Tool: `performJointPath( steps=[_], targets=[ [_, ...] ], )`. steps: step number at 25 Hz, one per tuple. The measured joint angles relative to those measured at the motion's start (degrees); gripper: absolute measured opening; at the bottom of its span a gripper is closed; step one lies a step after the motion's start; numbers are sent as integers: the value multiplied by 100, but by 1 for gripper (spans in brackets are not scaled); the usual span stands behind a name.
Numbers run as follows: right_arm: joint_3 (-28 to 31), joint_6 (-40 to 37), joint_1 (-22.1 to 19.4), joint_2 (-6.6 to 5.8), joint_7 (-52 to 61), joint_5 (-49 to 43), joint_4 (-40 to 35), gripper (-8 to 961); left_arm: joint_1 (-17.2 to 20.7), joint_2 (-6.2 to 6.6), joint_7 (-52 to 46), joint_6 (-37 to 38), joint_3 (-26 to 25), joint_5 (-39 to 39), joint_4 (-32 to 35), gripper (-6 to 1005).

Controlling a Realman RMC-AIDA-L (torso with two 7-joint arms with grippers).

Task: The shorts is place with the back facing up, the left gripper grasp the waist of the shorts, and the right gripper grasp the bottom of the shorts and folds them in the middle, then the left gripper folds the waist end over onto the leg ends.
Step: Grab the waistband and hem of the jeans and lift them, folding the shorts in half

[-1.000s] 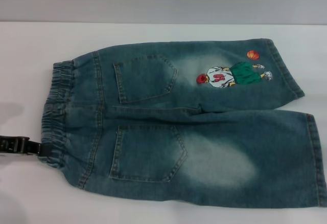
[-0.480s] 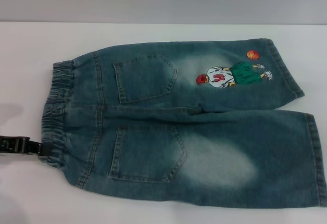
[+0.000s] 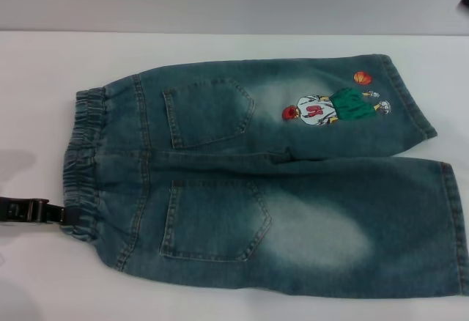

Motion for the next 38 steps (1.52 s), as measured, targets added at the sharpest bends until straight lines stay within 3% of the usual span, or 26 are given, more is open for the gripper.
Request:
performJointPath(
  steps=[4, 9, 18, 26, 38],
  targets=[
    [400, -487, 182, -85, 402, -1484, -560, 702, -5, -18, 2, -59, 13, -17, -11, 52],
    [717, -989, 432, -322, 732, -3228, -845, 702, -9, -25, 5, -90, 24, -72, -32, 53],
    [923, -1597, 698, -502, 906, -5718, -1262, 702, -29, -25, 7, -124, -4, -153, -60, 56],
    [929, -1764, 728, -556, 811, -6884, -1354, 701, -56, -25, -32, -190, 3, -209, -69, 59],
    [1160, -1286, 702, -597, 814, -8207, -1376, 701, -69, -25, -53, -200, -7, -232, -76, 63]
  ],
)
